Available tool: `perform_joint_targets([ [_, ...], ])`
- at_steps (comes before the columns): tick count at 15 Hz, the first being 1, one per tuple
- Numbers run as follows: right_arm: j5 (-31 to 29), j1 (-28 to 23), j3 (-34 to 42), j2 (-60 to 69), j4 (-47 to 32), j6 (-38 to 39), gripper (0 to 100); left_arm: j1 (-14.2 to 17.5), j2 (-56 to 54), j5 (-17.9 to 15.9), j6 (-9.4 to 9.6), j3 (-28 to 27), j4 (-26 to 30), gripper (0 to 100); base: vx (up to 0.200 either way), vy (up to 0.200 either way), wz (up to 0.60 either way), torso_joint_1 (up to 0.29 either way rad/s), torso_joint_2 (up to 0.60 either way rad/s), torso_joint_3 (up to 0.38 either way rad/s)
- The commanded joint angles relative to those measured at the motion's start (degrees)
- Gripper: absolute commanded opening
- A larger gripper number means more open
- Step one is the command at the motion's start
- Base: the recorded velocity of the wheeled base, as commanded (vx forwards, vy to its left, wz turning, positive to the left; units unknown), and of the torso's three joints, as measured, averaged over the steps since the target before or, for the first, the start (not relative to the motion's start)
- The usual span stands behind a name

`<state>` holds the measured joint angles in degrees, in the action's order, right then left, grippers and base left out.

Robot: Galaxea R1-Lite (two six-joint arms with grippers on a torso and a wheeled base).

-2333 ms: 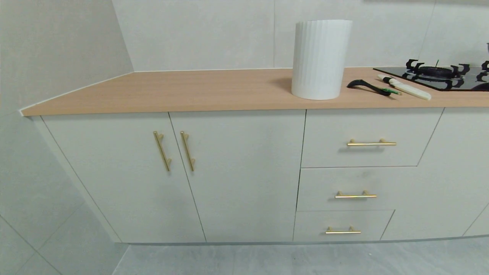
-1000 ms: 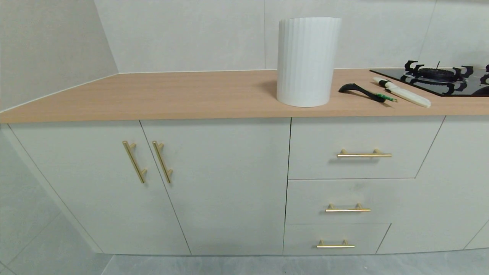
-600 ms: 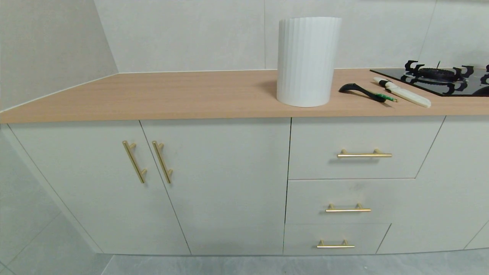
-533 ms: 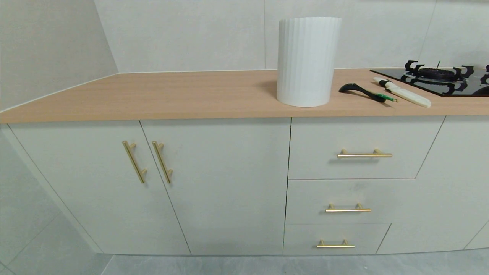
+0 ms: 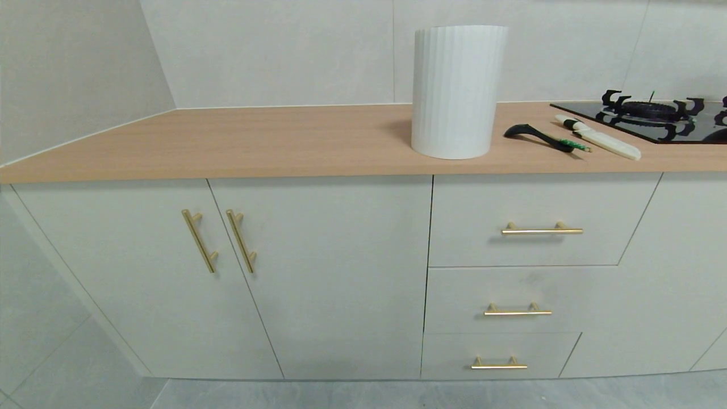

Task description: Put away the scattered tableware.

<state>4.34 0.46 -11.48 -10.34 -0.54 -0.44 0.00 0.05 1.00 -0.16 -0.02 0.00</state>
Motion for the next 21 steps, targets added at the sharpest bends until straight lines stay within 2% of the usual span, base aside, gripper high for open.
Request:
perform_joint_targets([
  [1, 3.13, 1.73, -5.83, -17.88, 0.18, -1.14, 100, 0.0, 0.04, -0.03, -0.02, 0.02, 0.0, 100, 0.0, 0.0, 0.0, 0.0, 0.0, 0.0],
  [3, 3.13, 3.23, -7.41, -26.31, 0.27, -1.41, 100, 0.0, 0.04, 0.06, -0.02, 0.02, 0.0, 100, 0.0, 0.0, 0.0, 0.0, 0.0, 0.0],
  [6, 3.04, 6.74, -8.91, -40.99, 4.49, -1.41, 100, 0.0, 0.04, -0.03, -0.02, 0.02, 0.0, 100, 0.0, 0.0, 0.0, 0.0, 0.0, 0.0],
  [12, 2.16, 7.01, -11.28, -68.59, 22.33, -1.32, 100, 0.0, 0.04, -0.03, -0.02, 0.02, 0.0, 100, 0.0, 0.0, 0.0, 0.0, 0.0, 0.0],
  [21, 0.58, 7.27, -15.5, -96.36, 40.88, -0.79, 100, 0.0, 0.04, 0.06, -0.02, 0.02, 0.0, 100, 0.0, 0.0, 0.0, 0.0, 0.0, 0.0],
])
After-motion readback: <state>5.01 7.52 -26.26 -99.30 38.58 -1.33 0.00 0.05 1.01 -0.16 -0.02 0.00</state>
